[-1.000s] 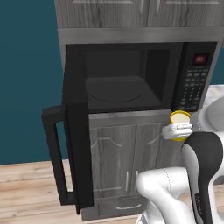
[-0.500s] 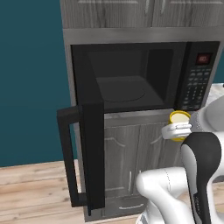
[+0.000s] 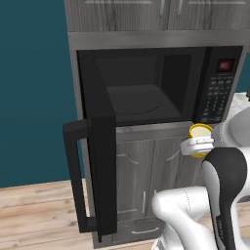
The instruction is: Pick the mug from the counter and place it inside the microwave. Then close the microwave.
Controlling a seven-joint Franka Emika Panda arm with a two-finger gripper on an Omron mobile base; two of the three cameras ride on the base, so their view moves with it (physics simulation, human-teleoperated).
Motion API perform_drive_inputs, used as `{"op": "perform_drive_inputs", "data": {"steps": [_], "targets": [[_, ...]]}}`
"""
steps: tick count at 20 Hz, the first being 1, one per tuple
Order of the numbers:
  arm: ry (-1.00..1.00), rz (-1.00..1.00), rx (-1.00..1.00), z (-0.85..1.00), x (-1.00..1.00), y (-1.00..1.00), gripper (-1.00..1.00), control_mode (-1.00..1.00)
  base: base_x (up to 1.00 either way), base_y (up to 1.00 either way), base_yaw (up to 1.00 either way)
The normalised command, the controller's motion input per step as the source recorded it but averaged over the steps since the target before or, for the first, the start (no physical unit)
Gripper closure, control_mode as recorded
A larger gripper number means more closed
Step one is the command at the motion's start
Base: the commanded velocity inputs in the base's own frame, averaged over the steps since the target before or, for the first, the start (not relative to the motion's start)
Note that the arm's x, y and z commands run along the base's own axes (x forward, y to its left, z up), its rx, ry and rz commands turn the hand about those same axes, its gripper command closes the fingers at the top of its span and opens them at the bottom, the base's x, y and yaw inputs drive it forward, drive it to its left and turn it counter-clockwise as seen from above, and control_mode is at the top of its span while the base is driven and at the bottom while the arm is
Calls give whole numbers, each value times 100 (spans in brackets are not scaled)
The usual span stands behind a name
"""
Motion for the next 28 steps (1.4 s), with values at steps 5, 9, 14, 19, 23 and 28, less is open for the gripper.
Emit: {"op": "perform_drive_inputs", "data": {"steps": [5, 9, 14, 19, 23, 28], "targets": [[0, 0, 0, 0, 0, 0, 100, 100, 0, 0, 0], [-7, 9, 0, 0, 0, 17, 100, -100, 0, 0, 0], [-17, 22, 0, 0, 0, 7, 100, -100, 0, 0, 0], [-19, 4, 0, 18, -6, 14, 100, -100, 0, 0, 0], [-12, -1, 0, 11, 14, 19, 100, -100, 0, 0, 0], [-1, -7, 1, 0, 48, 3, 100, -100, 0, 0, 0]]}}
